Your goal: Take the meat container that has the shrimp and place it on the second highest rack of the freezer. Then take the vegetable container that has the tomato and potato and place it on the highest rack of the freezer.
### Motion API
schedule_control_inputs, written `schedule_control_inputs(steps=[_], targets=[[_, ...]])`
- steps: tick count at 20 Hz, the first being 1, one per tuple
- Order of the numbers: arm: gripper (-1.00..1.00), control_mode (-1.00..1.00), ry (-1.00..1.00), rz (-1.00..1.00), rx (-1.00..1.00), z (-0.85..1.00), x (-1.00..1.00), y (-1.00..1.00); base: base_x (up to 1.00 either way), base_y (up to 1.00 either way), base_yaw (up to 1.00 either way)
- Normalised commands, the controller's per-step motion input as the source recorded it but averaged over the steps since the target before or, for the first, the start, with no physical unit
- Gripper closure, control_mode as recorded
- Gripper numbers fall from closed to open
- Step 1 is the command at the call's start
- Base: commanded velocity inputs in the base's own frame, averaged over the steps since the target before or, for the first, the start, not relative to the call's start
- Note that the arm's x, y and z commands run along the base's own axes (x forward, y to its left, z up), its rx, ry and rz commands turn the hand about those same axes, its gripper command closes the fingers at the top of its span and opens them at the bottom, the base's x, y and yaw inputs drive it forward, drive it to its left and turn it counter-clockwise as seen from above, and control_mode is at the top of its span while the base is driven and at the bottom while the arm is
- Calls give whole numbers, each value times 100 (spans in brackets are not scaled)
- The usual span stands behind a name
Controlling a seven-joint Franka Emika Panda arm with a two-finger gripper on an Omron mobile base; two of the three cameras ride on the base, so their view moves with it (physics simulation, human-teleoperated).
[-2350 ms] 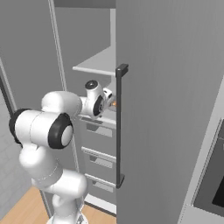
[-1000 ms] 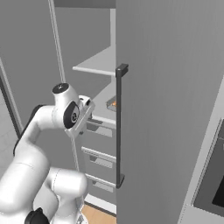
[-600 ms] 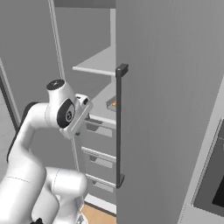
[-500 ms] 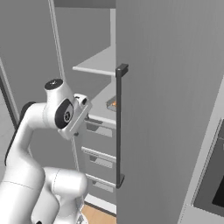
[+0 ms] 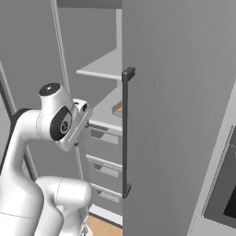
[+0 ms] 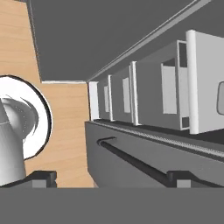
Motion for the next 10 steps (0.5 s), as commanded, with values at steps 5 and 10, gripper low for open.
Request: schedule_control_inputs(steps=[5, 10], targets=[[-100, 100, 0, 1, 1, 0, -4, 0, -52, -3, 0], [-100, 100, 0, 0, 0, 0, 0, 0, -89, -42, -28]])
